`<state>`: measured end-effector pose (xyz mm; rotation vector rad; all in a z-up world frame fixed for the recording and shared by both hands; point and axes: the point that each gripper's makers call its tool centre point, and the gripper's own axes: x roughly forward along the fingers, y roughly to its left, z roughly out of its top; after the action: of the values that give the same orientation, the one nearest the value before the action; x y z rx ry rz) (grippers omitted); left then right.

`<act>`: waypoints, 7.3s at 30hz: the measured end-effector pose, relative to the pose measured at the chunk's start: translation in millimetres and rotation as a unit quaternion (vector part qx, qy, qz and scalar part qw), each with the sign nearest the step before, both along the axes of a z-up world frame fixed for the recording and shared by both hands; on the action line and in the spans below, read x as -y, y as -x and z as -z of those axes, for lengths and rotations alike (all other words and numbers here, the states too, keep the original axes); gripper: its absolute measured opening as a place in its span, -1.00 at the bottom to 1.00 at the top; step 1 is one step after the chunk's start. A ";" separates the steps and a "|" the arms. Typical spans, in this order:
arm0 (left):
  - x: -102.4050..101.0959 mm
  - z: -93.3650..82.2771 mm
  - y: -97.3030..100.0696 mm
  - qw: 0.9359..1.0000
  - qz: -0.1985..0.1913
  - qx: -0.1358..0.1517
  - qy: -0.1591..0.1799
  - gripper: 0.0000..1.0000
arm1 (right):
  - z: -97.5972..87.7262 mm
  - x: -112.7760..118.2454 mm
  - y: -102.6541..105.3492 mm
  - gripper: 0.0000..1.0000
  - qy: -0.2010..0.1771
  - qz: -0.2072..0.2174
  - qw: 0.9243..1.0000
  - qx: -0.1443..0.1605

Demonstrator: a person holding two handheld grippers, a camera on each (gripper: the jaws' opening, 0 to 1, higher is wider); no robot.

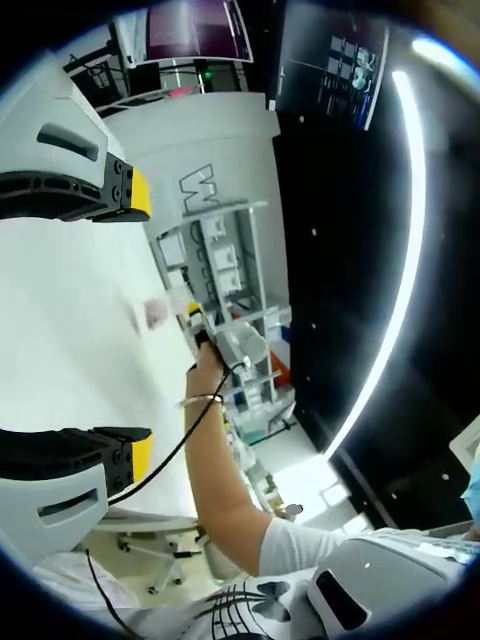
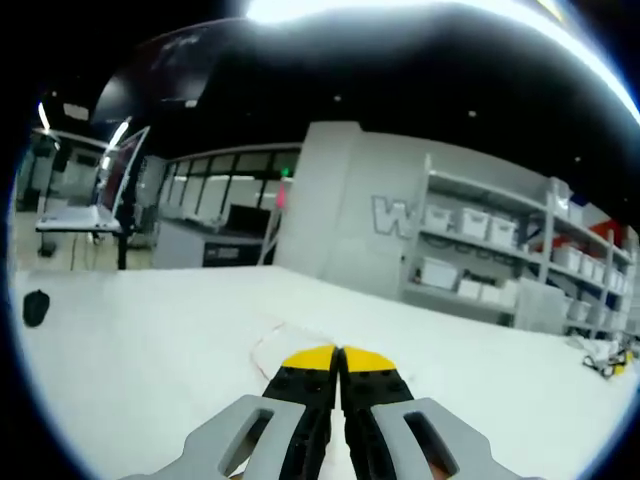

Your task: Open the resealable bag by pulling the two sides of the seal apart until the entire bag opening is separated and visibly accessible.

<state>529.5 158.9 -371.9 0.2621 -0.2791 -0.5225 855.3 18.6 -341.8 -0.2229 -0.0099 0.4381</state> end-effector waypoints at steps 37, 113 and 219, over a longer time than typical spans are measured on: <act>-9.2 5.8 -10.6 1.000 -0.015 -0.008 -0.004 0.67 | 8.8 1.0 -55.9 -1.00 0.001 0.018 1.000 -0.016; -17.4 7.7 -7.4 1.000 -0.028 -0.010 0.000 0.71 | 66.1 -58.7 -40.5 -0.21 -0.012 -0.048 0.996 -0.073; -11.3 -0.2 5.9 0.999 -0.036 0.007 -0.002 0.79 | -1.4 -6.1 86.8 0.94 -0.130 -0.058 0.987 0.076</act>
<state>523.6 170.2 -371.8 0.2787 -0.2802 -0.4496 768.5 24.7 -340.4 0.0011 -0.2290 0.5294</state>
